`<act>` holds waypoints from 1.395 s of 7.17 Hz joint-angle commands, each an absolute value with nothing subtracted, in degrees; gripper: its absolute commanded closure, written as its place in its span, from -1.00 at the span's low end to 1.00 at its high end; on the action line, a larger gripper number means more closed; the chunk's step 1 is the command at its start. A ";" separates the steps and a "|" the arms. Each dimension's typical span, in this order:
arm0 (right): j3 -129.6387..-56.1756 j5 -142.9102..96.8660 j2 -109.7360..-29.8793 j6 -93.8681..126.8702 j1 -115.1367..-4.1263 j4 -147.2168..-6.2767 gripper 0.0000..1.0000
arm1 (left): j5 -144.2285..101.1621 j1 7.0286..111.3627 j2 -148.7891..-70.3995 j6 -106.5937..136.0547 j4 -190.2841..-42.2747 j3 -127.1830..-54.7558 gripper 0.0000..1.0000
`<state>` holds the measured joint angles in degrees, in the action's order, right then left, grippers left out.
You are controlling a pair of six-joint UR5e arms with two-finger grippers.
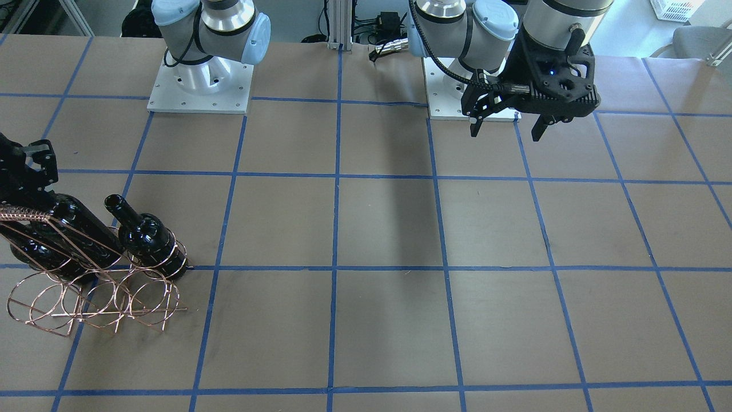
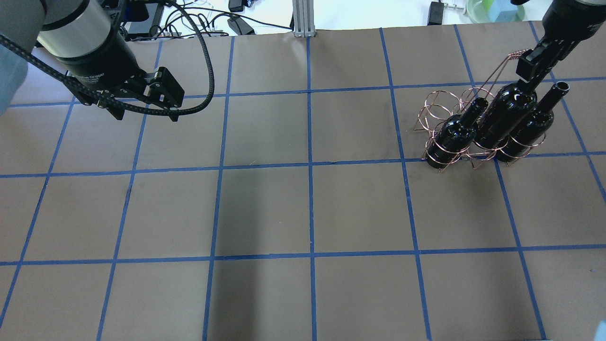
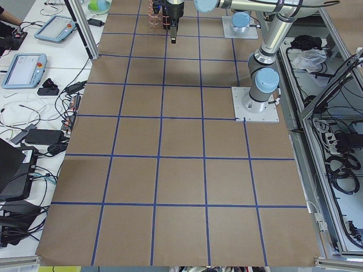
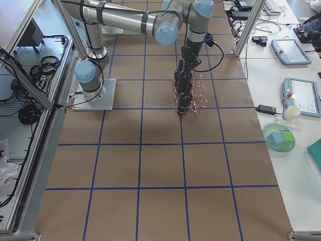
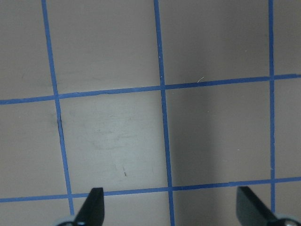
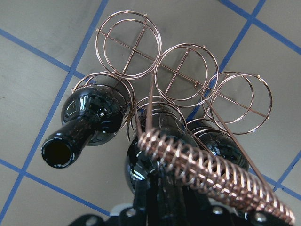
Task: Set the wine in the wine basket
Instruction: 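Push the bottle deeper into the wire rack with the right gripper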
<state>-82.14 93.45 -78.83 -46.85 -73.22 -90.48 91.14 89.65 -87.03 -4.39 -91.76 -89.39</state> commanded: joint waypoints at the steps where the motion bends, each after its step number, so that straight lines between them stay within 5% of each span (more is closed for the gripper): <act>1: -82.18 93.52 -77.96 -46.93 -73.21 -90.70 1.00 | 91.14 89.65 -87.01 -4.48 -91.76 -89.38 -1.00; 10: -83.50 94.13 -76.38 -45.97 -73.21 -90.62 1.00 | 91.14 89.65 -87.01 -4.48 -91.85 -89.38 -1.00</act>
<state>-83.38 94.09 -76.44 -45.98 -73.21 -90.62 91.14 89.65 -87.01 -4.48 -91.85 -89.38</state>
